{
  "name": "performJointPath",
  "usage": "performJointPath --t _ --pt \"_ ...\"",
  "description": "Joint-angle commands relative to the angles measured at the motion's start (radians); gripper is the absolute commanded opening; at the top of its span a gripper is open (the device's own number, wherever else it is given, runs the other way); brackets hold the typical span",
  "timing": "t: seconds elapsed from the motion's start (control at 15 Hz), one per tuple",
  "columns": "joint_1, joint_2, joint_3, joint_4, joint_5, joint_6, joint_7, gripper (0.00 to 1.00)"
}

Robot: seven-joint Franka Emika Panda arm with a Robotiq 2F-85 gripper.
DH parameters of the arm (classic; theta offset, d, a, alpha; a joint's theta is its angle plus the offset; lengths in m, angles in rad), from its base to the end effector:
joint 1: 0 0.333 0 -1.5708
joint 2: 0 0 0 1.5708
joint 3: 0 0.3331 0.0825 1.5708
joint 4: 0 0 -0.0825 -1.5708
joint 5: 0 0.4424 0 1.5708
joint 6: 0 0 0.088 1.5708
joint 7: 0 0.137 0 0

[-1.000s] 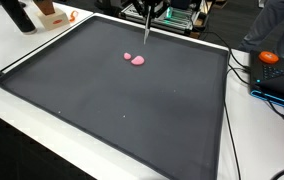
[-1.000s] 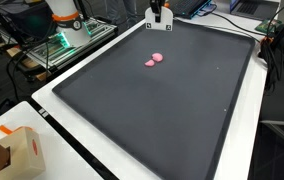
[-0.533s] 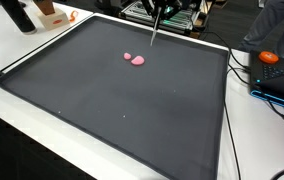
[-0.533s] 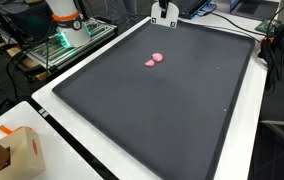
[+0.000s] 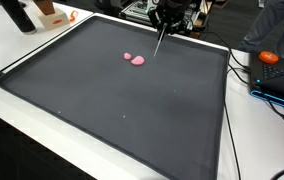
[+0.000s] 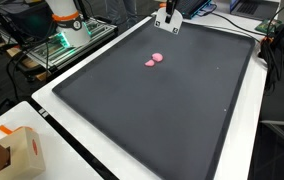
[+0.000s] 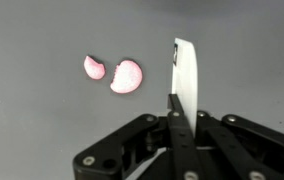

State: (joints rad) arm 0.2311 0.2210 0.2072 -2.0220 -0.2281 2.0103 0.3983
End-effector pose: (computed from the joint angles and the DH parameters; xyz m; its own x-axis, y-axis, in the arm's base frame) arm 0.5578 0.2392 0.2791 0.9769 0.1411 -0.1604 0.1738 -0.9616 0.2123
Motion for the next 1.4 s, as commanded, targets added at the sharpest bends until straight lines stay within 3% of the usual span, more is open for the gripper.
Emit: performJointPath --t 0.0,0.73,1.33 --pt "0.047 0.091 -0.025 0.096 -0.051 -0.088 0.054 0.01" --pt "0.119 0.262 -0.079 0.259 -0.129 -0.220 0.052 0.01" --pt "0.110 0.316 -0.100 0.332 -0.099 -0.234 0.028 0.01"
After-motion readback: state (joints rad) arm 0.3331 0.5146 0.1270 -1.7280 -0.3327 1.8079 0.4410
